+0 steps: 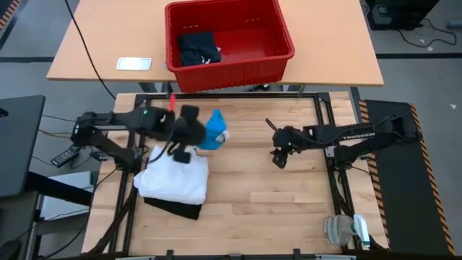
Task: Fold laundry
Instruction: Put the folded blue short on the white shirt
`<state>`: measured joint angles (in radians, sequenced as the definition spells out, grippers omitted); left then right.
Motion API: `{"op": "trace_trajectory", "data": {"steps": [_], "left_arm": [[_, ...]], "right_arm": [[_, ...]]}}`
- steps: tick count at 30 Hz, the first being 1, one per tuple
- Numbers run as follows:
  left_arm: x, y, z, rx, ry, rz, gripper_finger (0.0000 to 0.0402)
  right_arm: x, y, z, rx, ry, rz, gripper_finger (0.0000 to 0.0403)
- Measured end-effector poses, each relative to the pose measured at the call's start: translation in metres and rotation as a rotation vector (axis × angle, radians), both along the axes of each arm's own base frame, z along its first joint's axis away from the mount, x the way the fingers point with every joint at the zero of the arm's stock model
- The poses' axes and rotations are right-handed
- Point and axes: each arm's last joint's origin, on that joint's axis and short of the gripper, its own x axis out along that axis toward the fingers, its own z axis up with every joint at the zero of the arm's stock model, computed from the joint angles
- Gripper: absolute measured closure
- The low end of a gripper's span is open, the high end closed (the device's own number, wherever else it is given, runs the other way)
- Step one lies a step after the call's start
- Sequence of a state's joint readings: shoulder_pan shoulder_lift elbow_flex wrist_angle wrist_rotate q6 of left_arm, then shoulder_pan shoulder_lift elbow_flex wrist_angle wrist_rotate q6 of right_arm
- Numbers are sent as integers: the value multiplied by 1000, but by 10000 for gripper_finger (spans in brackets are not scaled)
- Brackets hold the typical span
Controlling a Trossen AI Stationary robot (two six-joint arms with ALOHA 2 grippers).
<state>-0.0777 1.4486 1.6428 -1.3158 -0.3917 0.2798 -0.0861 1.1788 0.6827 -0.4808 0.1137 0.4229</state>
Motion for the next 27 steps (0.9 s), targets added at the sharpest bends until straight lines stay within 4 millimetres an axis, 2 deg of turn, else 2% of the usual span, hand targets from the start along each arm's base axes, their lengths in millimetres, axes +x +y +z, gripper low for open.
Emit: {"op": "trace_trajectory", "data": {"steps": [3,6,9,12,15,17,22,27], "left_arm": [[-14,-16,-6,65,132,16,392],[-19,-34,-17,94,185,84,391],[-22,-57,-42,92,198,116,390],[-37,-80,-76,109,258,162,390],[-52,-102,-105,34,286,230,389],[-62,-116,-113,-39,291,290,388],[-83,-147,-112,-130,259,317,361],[-90,-166,-89,-214,189,259,289]], "right_arm": [[-1,-8,0,-6,3,-25,216],[-2,-12,0,-5,3,-47,216],[-2,-14,0,2,1,-66,216],[-2,-14,0,8,0,-63,216],[-2,-14,0,31,0,-48,216],[-2,-13,-1,45,4,-40,216],[-2,-13,-1,41,4,-16,216],[-3,-17,0,59,1,22,215]]}}
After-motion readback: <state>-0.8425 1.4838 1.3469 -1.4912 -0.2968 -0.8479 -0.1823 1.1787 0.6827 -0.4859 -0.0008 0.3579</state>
